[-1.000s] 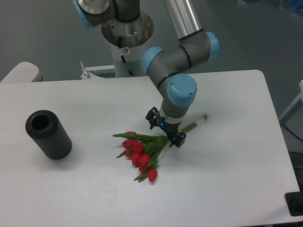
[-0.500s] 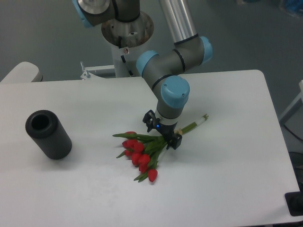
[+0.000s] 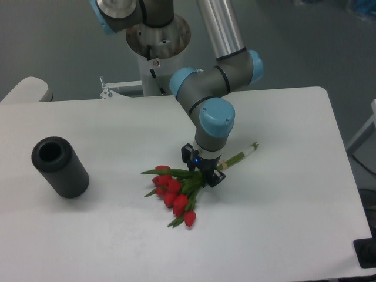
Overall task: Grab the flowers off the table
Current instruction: 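Lift the grasped tulip bouquet up off the table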
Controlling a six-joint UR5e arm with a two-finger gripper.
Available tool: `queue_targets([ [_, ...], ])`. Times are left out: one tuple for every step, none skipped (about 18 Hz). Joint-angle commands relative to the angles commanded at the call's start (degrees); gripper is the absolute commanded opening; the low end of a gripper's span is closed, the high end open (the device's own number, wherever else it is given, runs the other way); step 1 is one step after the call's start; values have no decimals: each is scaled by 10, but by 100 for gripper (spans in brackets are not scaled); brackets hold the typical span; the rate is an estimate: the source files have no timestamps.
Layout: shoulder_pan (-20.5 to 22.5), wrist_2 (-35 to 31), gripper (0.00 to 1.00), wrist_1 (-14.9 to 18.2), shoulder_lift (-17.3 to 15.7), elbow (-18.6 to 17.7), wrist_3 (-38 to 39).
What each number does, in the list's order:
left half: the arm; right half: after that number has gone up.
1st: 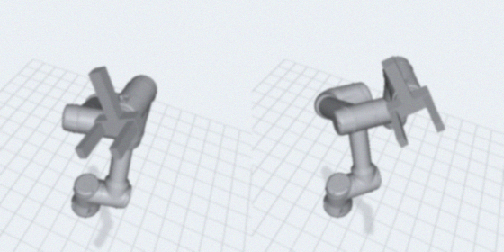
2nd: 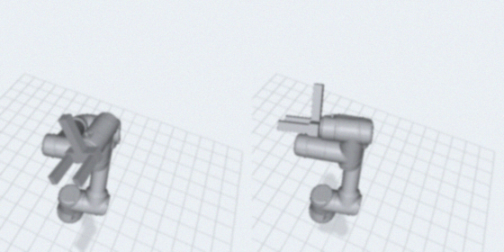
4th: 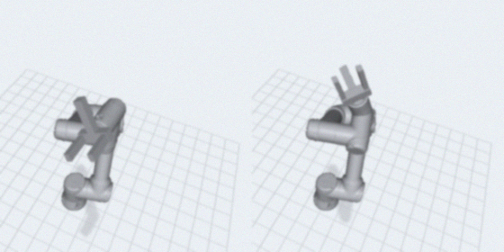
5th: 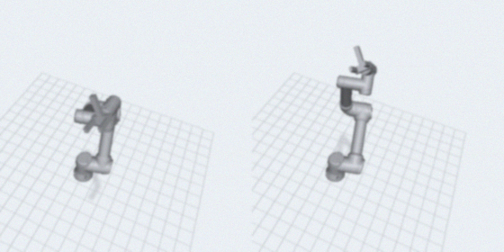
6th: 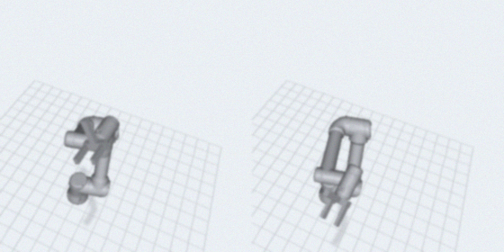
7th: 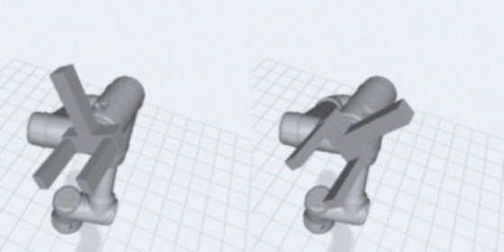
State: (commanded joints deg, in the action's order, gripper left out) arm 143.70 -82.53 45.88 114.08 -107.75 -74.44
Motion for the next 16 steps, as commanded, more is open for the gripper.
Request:
queue_targets([
  [0, 0, 28, 0, -1, 1, 0],
  [0, 0, 27, 0, -2, 2, 0],
  [0, 0, 25, 0, -2, 2, 0],
  [1, 1, 25, 0, -4, 5, 0],
  [1, 2, 24, 1, -4, 11, 0],
  [1, 3, 24, 1, -7, 16, 0],
  [1, 7, 21, 1, -10, 20, -1],
  [2, 11, 20, 4, -15, 29, -1],
  [2, 23, 18, 10, -18, 46, 0],
  [2, 39, 18, 18, -19, 58, 0],
  [3, 55, 18, 26, -22, 69, 0],
  [4, 65, 18, 34, -25, 81, 0],
  [4, 73, 17, 46, -25, 97, 1],
  [4, 87, 16, 71, -25, 118, 3],
  [5, 104, 16, 100, -25, 142, 4],
  [6, 120, 15, 122, -25, 164, 7],
])
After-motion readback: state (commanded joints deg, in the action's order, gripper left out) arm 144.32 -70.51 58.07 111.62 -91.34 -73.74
